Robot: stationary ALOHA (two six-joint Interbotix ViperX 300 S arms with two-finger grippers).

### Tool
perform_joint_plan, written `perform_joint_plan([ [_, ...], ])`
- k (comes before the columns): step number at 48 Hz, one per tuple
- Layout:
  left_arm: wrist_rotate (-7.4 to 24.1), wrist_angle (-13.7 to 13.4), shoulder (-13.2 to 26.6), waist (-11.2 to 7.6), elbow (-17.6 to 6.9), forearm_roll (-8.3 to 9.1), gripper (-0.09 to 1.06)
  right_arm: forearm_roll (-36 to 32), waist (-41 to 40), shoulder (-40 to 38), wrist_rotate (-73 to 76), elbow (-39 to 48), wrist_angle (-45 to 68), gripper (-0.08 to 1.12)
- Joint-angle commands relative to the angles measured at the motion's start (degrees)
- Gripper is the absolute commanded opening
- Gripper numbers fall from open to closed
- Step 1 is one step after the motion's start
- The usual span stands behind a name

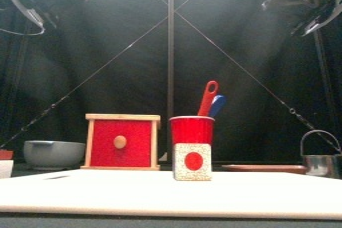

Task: Cut the sushi into 4 pieces with the knife
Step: Pick up the knife at its handle with right hand

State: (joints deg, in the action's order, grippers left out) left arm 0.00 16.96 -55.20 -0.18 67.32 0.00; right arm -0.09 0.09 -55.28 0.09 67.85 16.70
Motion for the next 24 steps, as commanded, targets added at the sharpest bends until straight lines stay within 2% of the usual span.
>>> perform_joint_plan([
  [1, 0.09, 0.79, 3.60, -0.09, -0.18, 0.00, -0.08, 0.44, -0.62, 1.32, 0.18, -2.46, 0.35, 0.00],
  [6, 0.18, 1.85, 7.12, 0.00, -0.53, 0.00, -0.02, 0.53, -1.49, 4.66, 0.44, -5.19, 0.00, 0.04],
  [13, 0.18, 4.83, 12.48, -0.35, -0.88, 0.26, 0.03, 0.53, -2.46, 11.87, 0.44, -11.60, -4.22, 0.05],
  [19, 0.26, 7.65, 16.35, -1.41, -0.97, 0.26, 0.04, 0.53, -3.78, 18.81, 0.44, -19.25, -13.36, 0.06],
  [24, 0.26, 8.61, 18.37, -1.76, -1.41, 0.35, 0.05, 0.53, -4.75, 24.35, 0.44, -26.02, -23.38, 0.12],
])
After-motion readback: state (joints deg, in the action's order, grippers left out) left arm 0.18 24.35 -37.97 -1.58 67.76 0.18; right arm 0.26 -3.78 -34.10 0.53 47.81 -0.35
